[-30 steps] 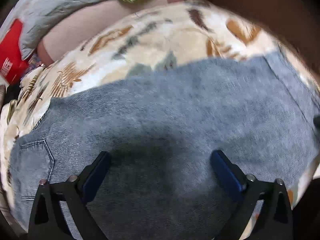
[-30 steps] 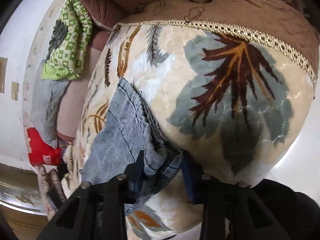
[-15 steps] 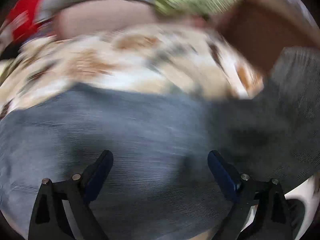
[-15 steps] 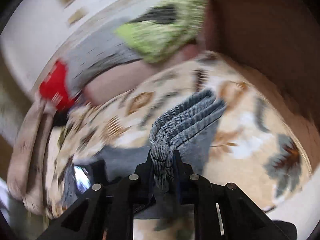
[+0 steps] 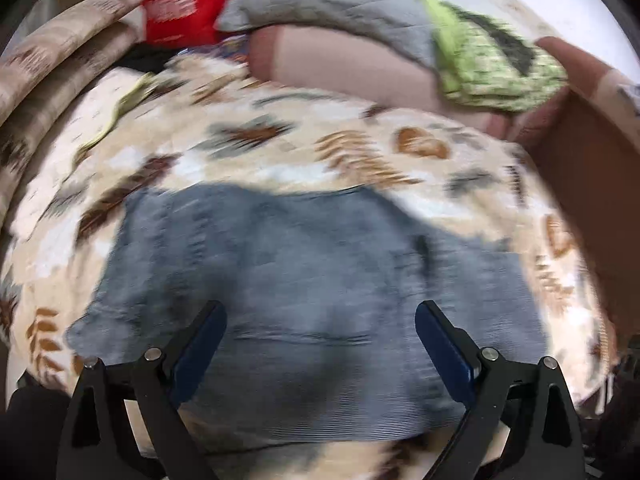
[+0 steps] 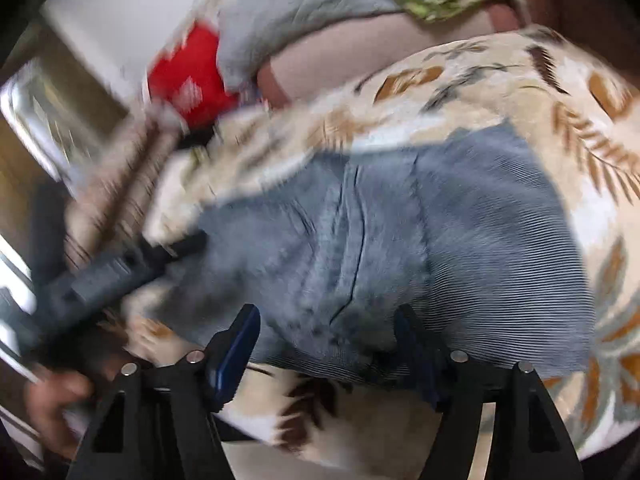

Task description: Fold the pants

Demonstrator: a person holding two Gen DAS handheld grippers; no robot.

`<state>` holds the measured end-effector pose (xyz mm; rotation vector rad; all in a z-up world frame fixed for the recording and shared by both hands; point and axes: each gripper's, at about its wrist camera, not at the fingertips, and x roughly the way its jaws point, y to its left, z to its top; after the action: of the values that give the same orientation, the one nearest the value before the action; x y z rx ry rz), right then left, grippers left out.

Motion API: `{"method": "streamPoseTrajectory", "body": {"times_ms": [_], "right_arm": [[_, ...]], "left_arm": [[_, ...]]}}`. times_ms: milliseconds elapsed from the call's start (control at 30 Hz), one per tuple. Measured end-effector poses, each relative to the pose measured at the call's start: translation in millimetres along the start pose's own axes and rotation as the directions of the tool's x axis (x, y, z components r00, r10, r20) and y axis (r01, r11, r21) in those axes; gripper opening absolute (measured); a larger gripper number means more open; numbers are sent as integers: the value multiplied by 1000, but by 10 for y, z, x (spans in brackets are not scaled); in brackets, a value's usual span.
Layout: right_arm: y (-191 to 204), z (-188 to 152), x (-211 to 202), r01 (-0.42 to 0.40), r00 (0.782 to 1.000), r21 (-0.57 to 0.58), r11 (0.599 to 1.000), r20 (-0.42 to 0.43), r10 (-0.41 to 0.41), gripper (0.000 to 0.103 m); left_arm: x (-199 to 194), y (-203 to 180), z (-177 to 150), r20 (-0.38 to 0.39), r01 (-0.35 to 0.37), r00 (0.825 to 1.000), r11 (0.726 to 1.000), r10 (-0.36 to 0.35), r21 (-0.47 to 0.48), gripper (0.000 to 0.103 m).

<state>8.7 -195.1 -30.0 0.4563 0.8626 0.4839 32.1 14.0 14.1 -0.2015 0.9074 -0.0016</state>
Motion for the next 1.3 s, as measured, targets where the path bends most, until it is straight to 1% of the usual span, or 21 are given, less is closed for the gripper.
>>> {"method": "streamPoseTrajectory", "body": {"times_ms": [67, 133, 200, 233, 267, 333, 367, 433, 533, 667, 767, 900, 933, 1033, 1067, 1100, 1133, 1167, 1200, 1233, 1300], "right_arm": [[-207, 46, -257, -30, 998, 87, 996, 61, 25, 78], [-599, 78, -432, -78, 992, 241, 967, 114, 51, 78], [-970, 70, -323, -95, 995, 369, 924, 54, 81, 78], [-1098, 59, -222, -90, 995, 421, 902, -7, 102, 78], [-1183, 35, -153, -132, 986, 465, 875, -28, 164, 78], [-1234, 137, -271, -170, 979, 480, 861, -17, 203, 78], [-1216, 217, -353, -173, 979, 464, 869, -14, 202, 78], [-1155, 442, -586, -176, 984, 398, 900, 39, 175, 78], [-1158, 611, -758, -168, 985, 352, 921, 105, 140, 78], [-1125, 534, -636, -253, 967, 377, 891, 98, 233, 78], [-1035, 336, -347, -334, 937, 450, 828, 66, 342, 80], [-739, 154, 96, -467, 851, 512, 721, 40, 523, 80], [-637, 133, 174, -493, 832, 509, 706, 37, 554, 80], [-395, 126, 356, -532, 806, 473, 702, 27, 592, 80], [-365, 113, 445, -525, 811, 453, 721, 10, 585, 80], [-337, 89, 602, -486, 834, 429, 762, -35, 551, 80], [-376, -43, 848, -370, 870, 450, 813, -140, 474, 76], [-440, -124, 904, -366, 866, 495, 788, -128, 483, 66], [-464, -150, 860, -383, 863, 509, 771, -100, 494, 66], [-442, -136, 791, -380, 857, 506, 774, -121, 501, 66], [-477, -109, 539, -387, 874, 481, 787, -80, 479, 68]], "left_arm": [[-82, -244, 65, 16, 51, 999, 998, -52, 37, 96], [-96, -503, 118, 27, 85, 996, 994, -87, 75, 96], [-30, -762, 84, 20, 91, 995, 987, -95, 130, 96], [100, -894, 1, -7, 60, 998, 982, -60, 179, 96], [265, -962, -81, -54, 27, 998, 977, -16, 211, 96], [734, -957, -301, -239, -26, 967, 971, 84, 237, 91], [886, -856, -409, -311, -20, 947, 981, 80, 191, 89], [648, -751, -342, -231, 13, 973, 991, 18, 132, 89], [245, -489, -168, -145, 81, 986, 997, -82, -15, 89], [-42, -225, -118, -123, 175, 971, 960, -205, -219, 89], [-192, -198, -140, -96, 226, 960, 929, -263, -294, 89], [-392, -127, -62, -16, 191, 979, 936, -204, -297, 89], [-471, -44, -39, 5, 174, 984, 938, -181, -298, 89], [-581, 161, -7, 32, 139, 990, 943, -136, -302, 89], [-557, 195, 1, 24, 129, 992, 945, -128, -302, 89], [-526, 221, 4, 11, 128, 991, 943, -131, -307, 89], [-514, 239, 0, 4, 135, 990, 941, -141, -310, 89], [-490, 231, -5, -4, 141, 989, 943, -149, -302, 89], [-467, 208, -10, -14, 140, 989, 946, -150, -292, 89], [-446, 184, -13, -15, 146, 988, 945, -157, -292, 89], [-392, 91, -25, -24, 168, 983, 943, -183, -287, 89]]}}
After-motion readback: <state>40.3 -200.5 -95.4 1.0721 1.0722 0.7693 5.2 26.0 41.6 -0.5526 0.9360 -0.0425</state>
